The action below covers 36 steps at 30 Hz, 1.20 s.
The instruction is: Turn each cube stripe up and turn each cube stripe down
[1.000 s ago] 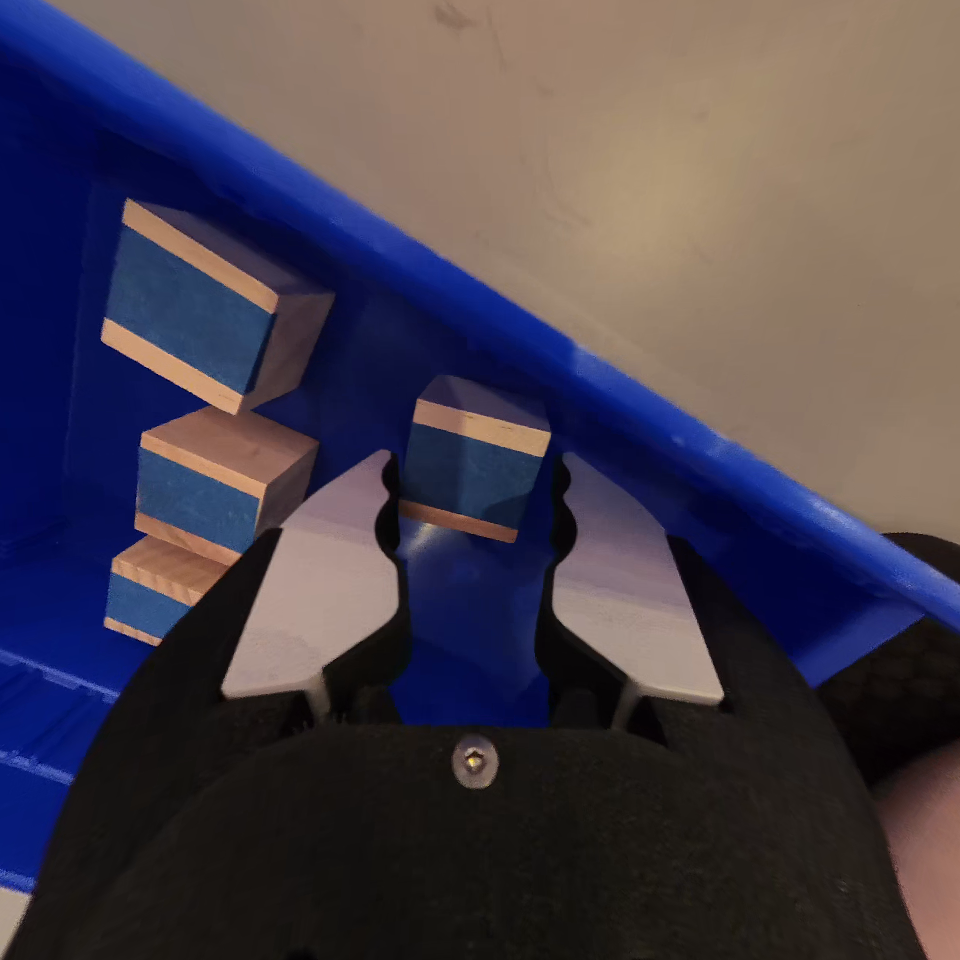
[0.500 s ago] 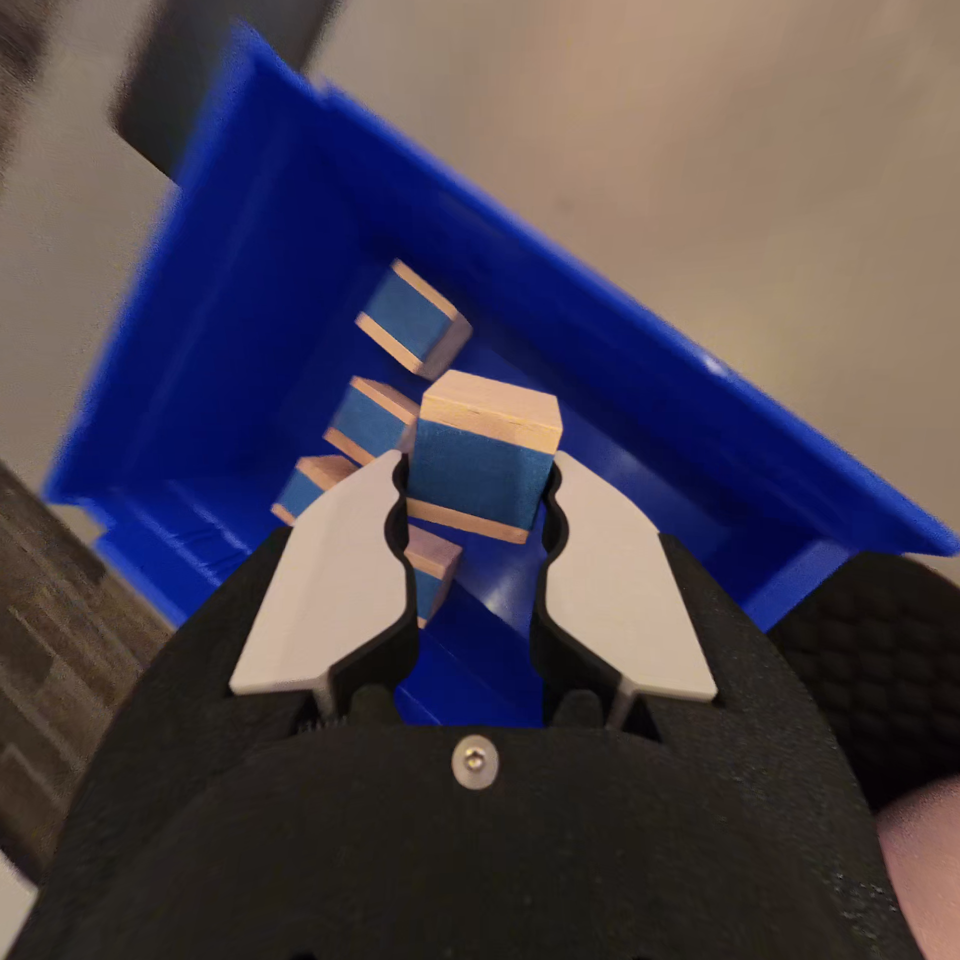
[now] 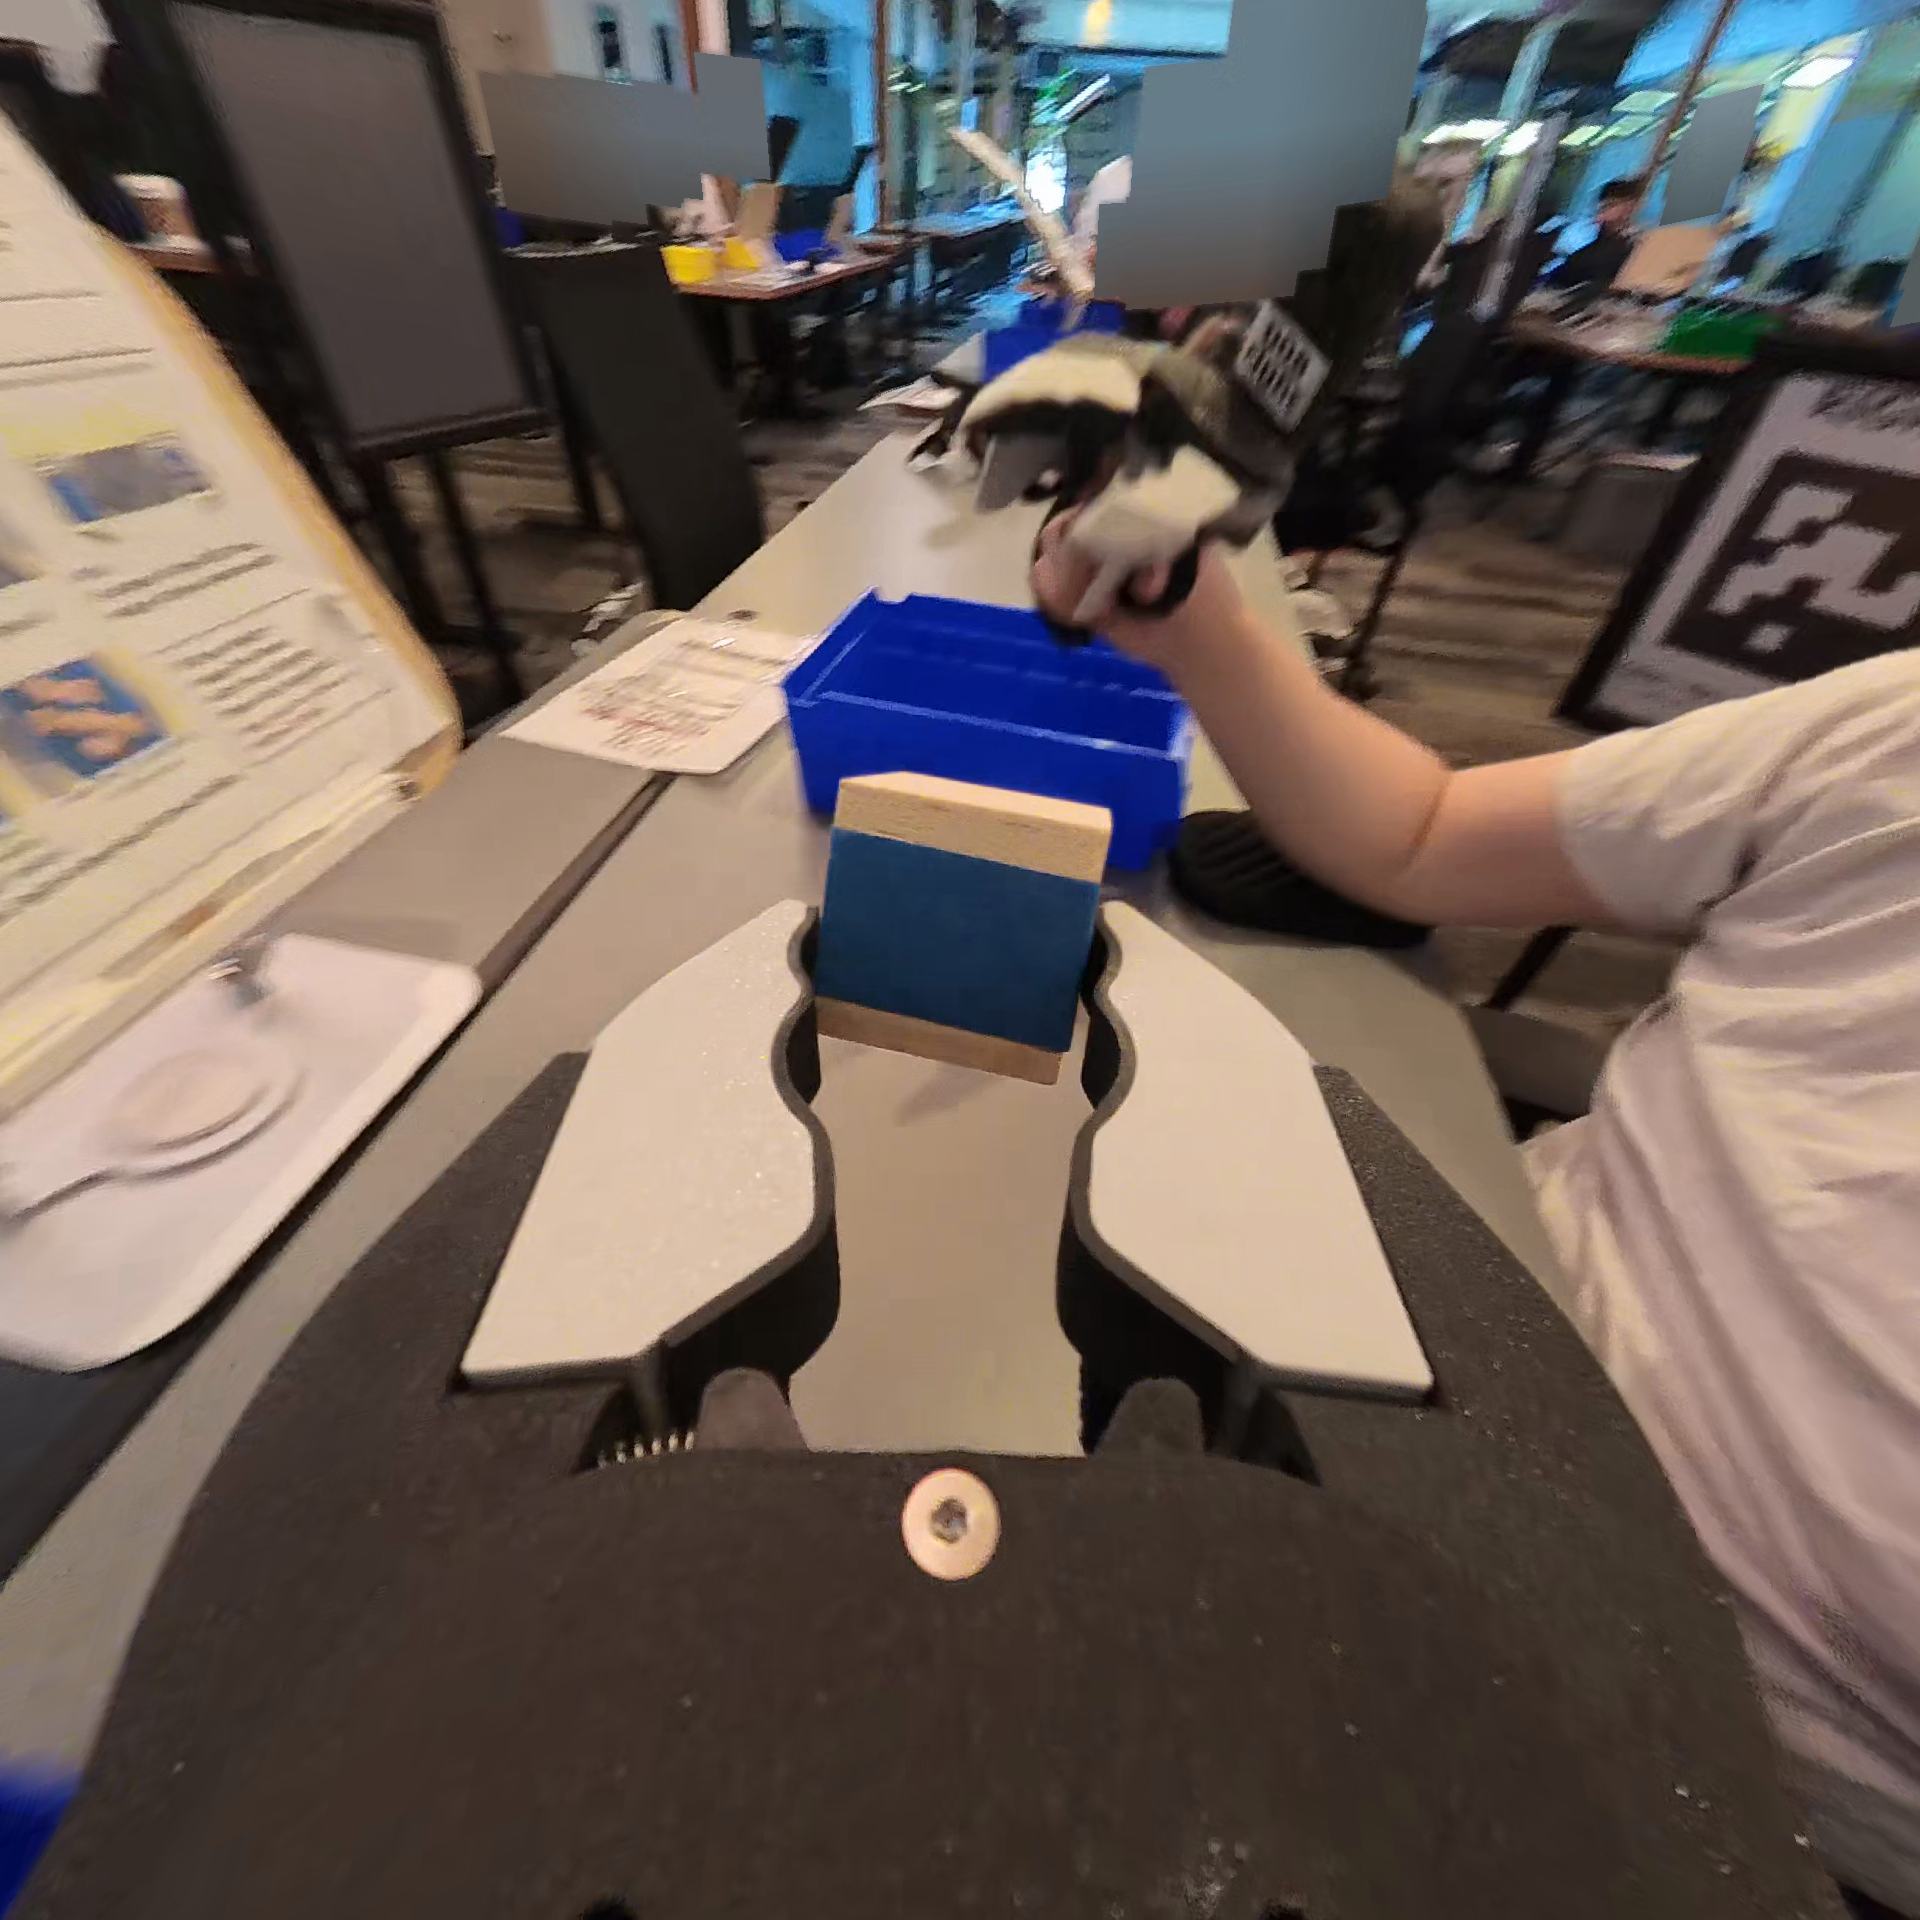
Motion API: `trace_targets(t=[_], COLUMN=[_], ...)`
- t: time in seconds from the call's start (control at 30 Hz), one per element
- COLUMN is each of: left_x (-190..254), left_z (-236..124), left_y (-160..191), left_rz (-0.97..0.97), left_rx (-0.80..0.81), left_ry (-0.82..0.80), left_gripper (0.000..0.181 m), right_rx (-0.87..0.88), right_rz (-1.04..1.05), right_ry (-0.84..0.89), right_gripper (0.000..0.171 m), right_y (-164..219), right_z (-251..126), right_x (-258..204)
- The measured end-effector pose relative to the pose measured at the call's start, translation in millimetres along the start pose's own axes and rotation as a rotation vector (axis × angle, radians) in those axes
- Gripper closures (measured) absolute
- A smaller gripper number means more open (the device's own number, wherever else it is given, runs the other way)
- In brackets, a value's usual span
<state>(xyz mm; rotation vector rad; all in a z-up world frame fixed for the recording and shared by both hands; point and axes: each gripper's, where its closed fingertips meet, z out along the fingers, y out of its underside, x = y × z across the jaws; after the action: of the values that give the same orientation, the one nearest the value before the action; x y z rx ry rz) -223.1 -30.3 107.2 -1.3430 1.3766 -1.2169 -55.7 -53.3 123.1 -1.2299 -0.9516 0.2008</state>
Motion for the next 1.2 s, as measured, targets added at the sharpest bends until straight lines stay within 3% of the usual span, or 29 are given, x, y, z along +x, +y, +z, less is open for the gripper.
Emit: trace_targets(t=[0.13, 0.27, 0.5, 0.73, 0.93, 1.07, 1.13, 1.2], left_x=[22, 35, 47, 55, 57, 43, 29, 15], left_z=[46, 72, 94, 103, 101, 89, 77, 61], left_y=[-5, -2, 9, 15, 13, -1, -7, -15], left_rz=[-0.230, -0.385, -0.462, -0.430, -0.367, -0.309, -0.268, -0.230], left_rx=[0.058, 0.074, 0.037, 0.014, 0.026, 0.091, 0.110, 0.141], left_ry=[0.206, 0.341, 0.403, 0.424, 0.430, 0.337, 0.231, 0.123], left_gripper=[0.134, 0.134, 0.134, 0.134, 0.133, 0.118, 0.114, 0.113], right_rx=[-0.021, 0.022, -0.045, -0.044, -0.021, 0.005, 0.005, -0.060], right_rz=[-0.336, -0.539, -0.563, -0.559, -0.578, -0.606, -0.576, -0.400], right_ry=[0.050, 0.121, 0.095, 0.076, 0.073, 0.160, 0.285, 0.373], right_gripper=[0.107, 0.110, 0.108, 0.125, 0.126, 0.126, 0.126, 0.126], right_y=[-7, -17, -5, 1, -6, -34, -52, -52], right_z=[29, 36, 47, 50, 47, 19, -15, -59], right_x=[-47, -70, -83, -87, -89, -60, -17, 37])
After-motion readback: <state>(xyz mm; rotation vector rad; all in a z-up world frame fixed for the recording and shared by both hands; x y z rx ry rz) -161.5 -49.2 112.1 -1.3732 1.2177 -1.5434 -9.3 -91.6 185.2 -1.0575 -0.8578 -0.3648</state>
